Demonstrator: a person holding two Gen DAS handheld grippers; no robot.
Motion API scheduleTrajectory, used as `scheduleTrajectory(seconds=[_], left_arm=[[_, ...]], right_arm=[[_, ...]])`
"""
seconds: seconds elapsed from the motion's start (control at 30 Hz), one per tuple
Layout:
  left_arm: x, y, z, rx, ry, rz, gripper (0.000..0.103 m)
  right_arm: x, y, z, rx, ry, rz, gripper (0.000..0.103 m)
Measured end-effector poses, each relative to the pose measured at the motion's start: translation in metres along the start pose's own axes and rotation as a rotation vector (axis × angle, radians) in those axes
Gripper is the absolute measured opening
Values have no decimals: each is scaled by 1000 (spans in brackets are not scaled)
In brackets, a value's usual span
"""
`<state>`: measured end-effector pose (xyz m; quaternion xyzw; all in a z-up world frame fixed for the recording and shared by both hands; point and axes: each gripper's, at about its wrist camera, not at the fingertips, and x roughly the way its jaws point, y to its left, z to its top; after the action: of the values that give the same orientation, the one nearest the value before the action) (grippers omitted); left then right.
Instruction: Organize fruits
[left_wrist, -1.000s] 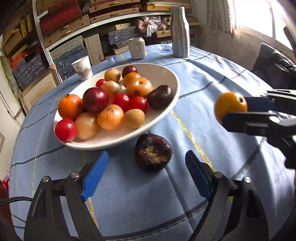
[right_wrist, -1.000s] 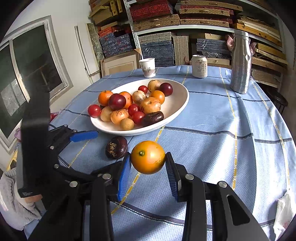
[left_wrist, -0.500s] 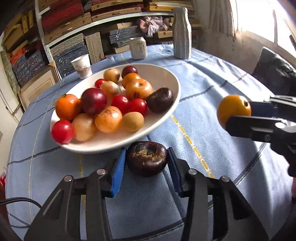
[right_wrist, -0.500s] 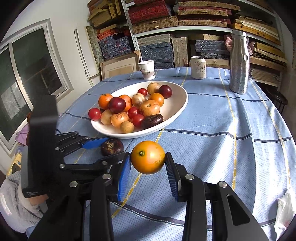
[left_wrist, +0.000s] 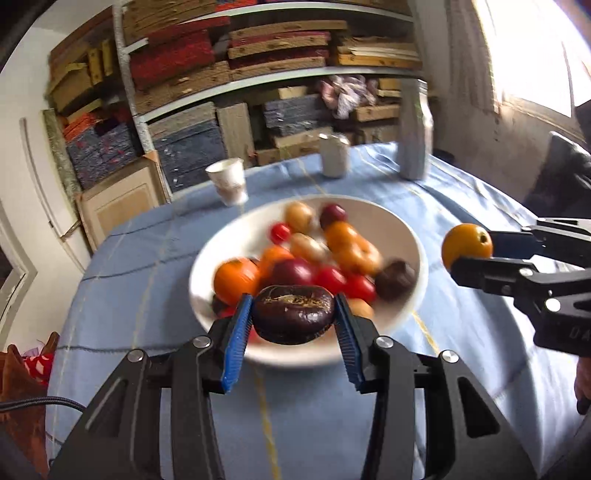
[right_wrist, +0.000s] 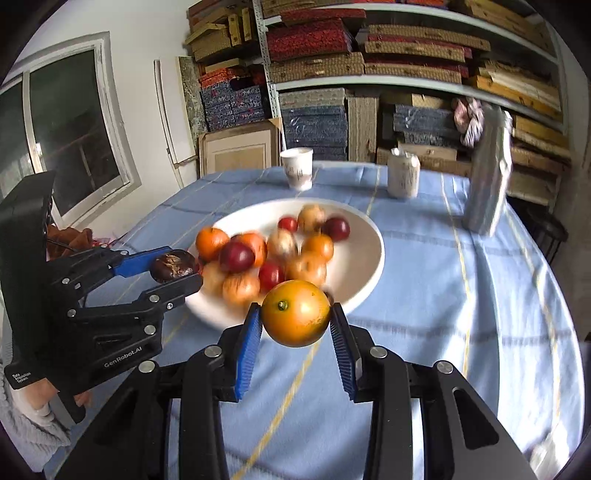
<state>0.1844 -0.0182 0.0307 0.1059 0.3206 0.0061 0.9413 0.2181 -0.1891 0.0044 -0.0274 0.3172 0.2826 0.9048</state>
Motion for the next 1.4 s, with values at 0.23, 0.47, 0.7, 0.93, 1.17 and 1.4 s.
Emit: scheduleTrajectory(seconds=[0.23, 0.47, 0.7, 0.93, 1.17, 1.4], left_arm=[[44, 29, 23, -68, 18, 30, 43], [69, 35, 32, -74, 4, 48, 43], [71, 37, 29, -105, -5, 30, 76], [41, 44, 24, -159, -51, -19, 99], [-8, 47, 8, -246, -61, -114, 99], [-42, 46, -11, -319, -129, -142, 99]], right_arm=[[47, 18, 26, -63, 2, -18, 38], [76, 23, 19, -77, 11, -22, 52], [67, 21, 19, -78, -29, -29, 70], [45, 17, 15, -35, -62, -32, 88], [-5, 23, -3, 3, -160, -51, 99], [-36, 25, -22, 23, -202, -46, 99]])
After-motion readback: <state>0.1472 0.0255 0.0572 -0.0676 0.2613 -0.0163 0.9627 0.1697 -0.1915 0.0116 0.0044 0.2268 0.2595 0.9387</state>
